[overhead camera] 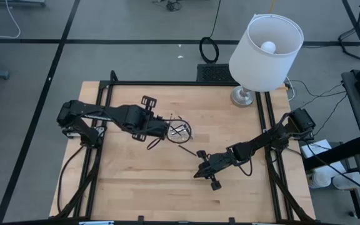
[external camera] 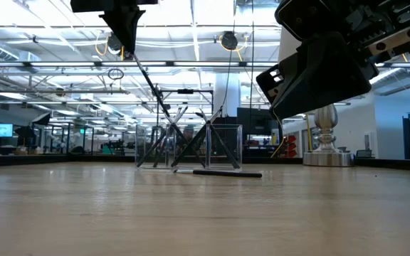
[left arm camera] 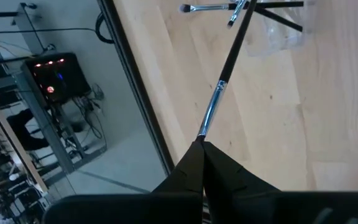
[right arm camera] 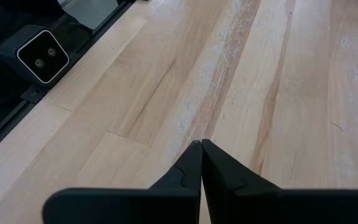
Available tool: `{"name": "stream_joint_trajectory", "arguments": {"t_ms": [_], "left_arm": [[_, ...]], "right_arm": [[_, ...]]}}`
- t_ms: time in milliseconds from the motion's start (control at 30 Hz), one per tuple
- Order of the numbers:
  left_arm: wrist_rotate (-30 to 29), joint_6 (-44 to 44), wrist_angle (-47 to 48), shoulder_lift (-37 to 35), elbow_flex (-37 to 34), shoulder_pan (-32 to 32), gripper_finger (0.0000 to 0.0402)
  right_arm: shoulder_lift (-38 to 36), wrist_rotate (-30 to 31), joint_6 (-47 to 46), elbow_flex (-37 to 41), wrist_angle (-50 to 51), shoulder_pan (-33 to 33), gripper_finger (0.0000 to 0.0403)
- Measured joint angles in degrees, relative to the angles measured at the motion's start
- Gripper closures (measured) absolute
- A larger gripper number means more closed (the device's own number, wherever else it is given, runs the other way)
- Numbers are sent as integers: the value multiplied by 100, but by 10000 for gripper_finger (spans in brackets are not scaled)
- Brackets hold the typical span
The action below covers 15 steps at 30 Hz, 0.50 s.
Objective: Pick & Place Makeup Supplies
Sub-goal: Put the makeup brush into the transparent organizer
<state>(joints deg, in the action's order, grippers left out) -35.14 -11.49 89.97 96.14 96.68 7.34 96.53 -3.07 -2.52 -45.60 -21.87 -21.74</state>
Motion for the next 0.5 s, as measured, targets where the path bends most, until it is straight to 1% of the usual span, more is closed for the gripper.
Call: {"name": "stream_joint_trajectory", "arguments": {"t_ms": [167, 500], "left_arm": [[7, -35, -56, 48, -209, -21, 401], [47, -362, -850, 42, -1120, -21, 401]], "right_arm": [[0, 0, 18, 0, 0, 0, 403], [0, 0, 44, -4, -11, 0, 403]]}}
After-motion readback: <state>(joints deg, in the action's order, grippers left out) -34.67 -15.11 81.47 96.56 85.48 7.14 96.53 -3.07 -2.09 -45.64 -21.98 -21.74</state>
